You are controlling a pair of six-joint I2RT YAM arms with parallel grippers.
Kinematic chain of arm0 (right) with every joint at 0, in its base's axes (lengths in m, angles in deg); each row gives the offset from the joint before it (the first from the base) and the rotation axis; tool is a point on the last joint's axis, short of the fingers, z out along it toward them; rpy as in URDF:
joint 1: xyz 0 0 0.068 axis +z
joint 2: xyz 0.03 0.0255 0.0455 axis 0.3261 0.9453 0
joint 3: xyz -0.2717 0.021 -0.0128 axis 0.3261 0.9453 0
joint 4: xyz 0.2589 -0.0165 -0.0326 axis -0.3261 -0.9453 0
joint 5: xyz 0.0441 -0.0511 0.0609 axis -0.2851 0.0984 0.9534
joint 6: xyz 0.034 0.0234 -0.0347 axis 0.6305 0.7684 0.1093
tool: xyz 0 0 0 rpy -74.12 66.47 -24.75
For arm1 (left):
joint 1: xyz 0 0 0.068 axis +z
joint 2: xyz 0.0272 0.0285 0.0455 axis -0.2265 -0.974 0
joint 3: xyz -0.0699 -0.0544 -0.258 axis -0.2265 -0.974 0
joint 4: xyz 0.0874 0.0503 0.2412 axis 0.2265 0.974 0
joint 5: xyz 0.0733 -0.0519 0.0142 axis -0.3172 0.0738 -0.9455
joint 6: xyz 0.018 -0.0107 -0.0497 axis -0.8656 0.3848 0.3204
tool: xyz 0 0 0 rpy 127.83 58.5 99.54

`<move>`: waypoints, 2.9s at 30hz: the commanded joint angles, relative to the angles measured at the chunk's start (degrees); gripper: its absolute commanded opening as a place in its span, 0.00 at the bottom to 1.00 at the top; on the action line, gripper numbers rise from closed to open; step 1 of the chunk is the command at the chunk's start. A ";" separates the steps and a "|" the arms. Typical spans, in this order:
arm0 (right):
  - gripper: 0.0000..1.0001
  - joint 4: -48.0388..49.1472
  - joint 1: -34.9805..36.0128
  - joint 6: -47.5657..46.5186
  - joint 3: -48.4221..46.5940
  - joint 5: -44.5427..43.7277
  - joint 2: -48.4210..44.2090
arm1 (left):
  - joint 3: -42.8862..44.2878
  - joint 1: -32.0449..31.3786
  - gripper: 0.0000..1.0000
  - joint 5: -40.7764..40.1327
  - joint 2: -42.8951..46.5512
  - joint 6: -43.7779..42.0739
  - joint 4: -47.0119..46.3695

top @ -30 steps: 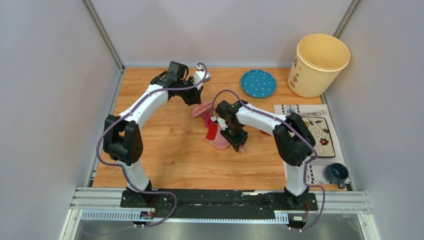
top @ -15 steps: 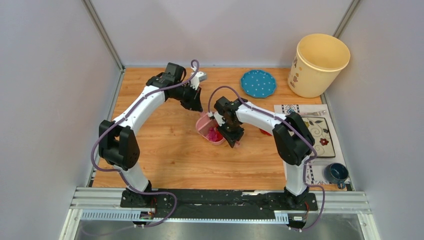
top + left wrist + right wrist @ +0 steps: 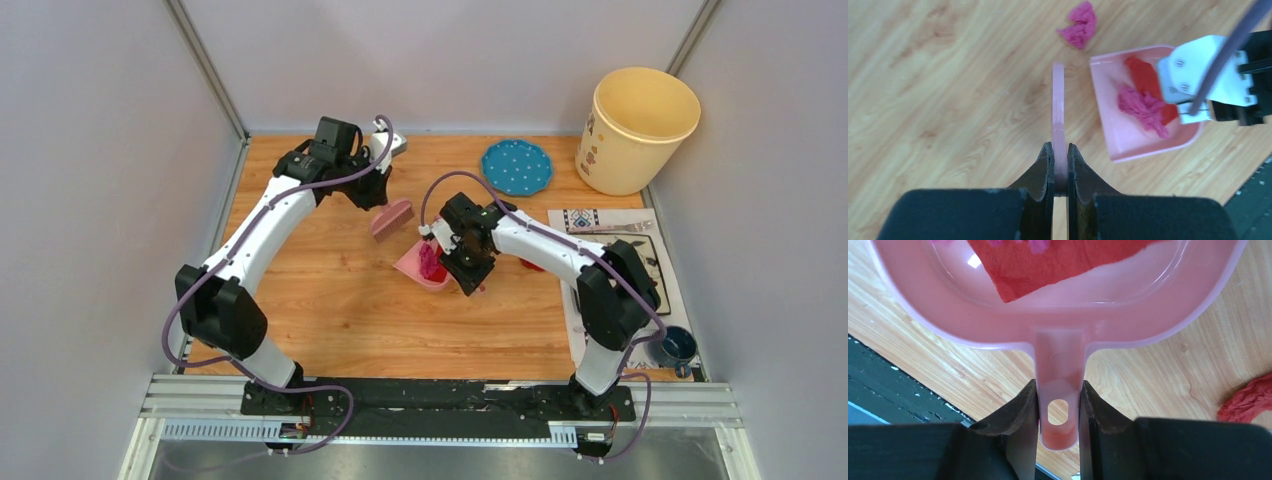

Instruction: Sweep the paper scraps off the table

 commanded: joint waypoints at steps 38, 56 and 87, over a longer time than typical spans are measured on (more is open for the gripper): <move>0.00 6.63 -49.58 -14.41 -61.14 -32.46 11.89 | -14.31 16.95 0.00 -1.68 9.07 -7.69 -0.91; 0.01 77.65 -51.86 -89.41 -28.44 -52.52 12.51 | -10.53 16.95 0.00 1.23 3.88 -8.84 0.05; 0.00 33.21 -43.17 -28.10 -27.65 -42.51 -15.00 | 3.87 -0.33 0.00 1.67 -1.90 0.30 -8.38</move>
